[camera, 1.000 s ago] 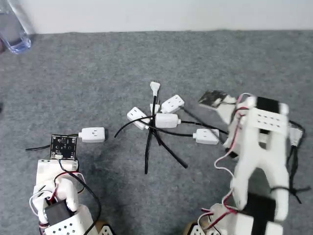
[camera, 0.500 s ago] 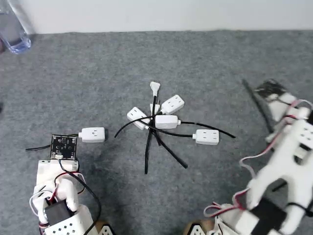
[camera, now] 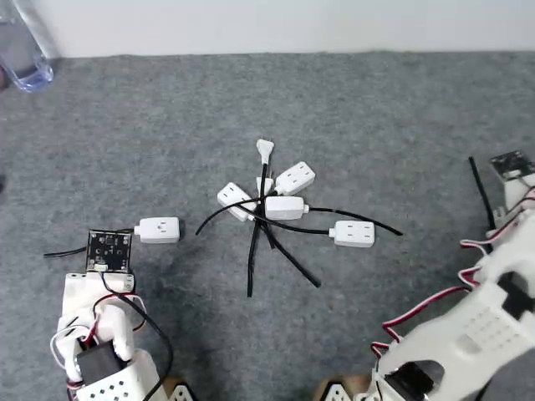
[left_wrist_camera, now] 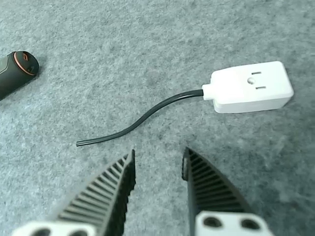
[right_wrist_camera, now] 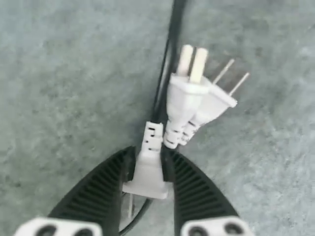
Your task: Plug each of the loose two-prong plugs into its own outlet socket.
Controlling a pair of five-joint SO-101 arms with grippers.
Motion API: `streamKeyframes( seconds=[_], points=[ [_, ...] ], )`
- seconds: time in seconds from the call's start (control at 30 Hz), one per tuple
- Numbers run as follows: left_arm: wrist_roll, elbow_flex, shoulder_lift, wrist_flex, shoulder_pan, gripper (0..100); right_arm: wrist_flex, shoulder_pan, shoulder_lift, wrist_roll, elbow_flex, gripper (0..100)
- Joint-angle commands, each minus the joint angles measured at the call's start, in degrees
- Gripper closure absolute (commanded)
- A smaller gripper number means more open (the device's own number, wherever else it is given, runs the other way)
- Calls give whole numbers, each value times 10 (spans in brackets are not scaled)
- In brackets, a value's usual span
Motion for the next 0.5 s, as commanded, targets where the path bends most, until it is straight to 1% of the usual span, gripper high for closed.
streamKeyframes(
  seconds=[0.0,0.1,0.17,0.2,0.33,0.47],
  points=[
    [-5,-3,-9,4,-1,849,58,4,8,-11,-91,756],
    [-5,-3,-9,4,-1,849,97,7,8,-11,-128,548],
    [-5,-3,-9,4,-1,849,120,7,8,-11,-152,466],
    [-5,-3,-9,4,-1,849,131,7,8,-11,-162,451],
    [-5,-3,-9,4,-1,849,140,15,22,-10,-170,450],
    [-5,-3,-9,4,-1,849,133,12,76,-9,-173,450]
  ],
)
